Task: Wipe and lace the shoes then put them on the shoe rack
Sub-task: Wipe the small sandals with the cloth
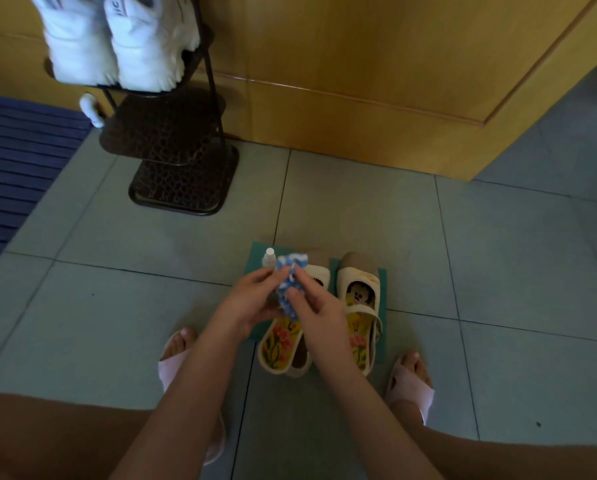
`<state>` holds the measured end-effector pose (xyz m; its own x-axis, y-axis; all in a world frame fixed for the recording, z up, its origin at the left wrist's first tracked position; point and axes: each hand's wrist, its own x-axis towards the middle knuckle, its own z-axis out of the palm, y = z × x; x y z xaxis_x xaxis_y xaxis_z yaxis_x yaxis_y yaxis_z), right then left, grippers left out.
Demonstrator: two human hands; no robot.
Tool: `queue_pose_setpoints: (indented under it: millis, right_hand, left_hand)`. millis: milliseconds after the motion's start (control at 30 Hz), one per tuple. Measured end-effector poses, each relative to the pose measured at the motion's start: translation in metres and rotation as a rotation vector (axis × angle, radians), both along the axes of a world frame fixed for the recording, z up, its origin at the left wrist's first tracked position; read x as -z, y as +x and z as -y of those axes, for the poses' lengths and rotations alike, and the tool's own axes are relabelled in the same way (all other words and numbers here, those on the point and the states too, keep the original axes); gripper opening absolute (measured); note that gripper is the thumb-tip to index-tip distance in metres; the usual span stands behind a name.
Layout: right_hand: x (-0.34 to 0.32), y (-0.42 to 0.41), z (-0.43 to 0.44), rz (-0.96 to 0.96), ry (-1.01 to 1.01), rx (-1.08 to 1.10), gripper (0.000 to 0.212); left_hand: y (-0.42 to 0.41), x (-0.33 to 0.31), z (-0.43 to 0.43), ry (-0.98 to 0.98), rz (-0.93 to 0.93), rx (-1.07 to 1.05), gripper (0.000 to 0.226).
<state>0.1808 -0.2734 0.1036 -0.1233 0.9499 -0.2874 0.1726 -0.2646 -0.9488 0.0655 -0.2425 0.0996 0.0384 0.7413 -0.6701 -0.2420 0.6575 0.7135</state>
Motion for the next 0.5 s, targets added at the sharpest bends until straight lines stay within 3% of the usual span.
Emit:
queue_pose_setpoints:
  millis: [133,200,333,500]
  right_hand:
    - [0.007,0.002,-0.008,0.091,-0.094,0.003,0.041]
    - [0.019,0.005,-0.015,0.269,-0.114,0.03,0.051]
    - [0.047,-0.005,-0.03,0.749,-0.134,-0.132,0.084]
    - [0.067,-0.02,-0.048,0.961,-0.201,-0.141,0.097]
  left_hand:
    - [-0.024,0.022,0.0,-0.055,-0.145,-0.193,0.022]
    - [-0.037,0.033,0.003,-0.058,-0.226,-0.238,0.03]
    - [-0.042,0.049,0.011,-0.087,-0.286,-0.283,0.037]
    - [-0.033,0.072,0.013,-0.098,-0.253,-0.167,0.036]
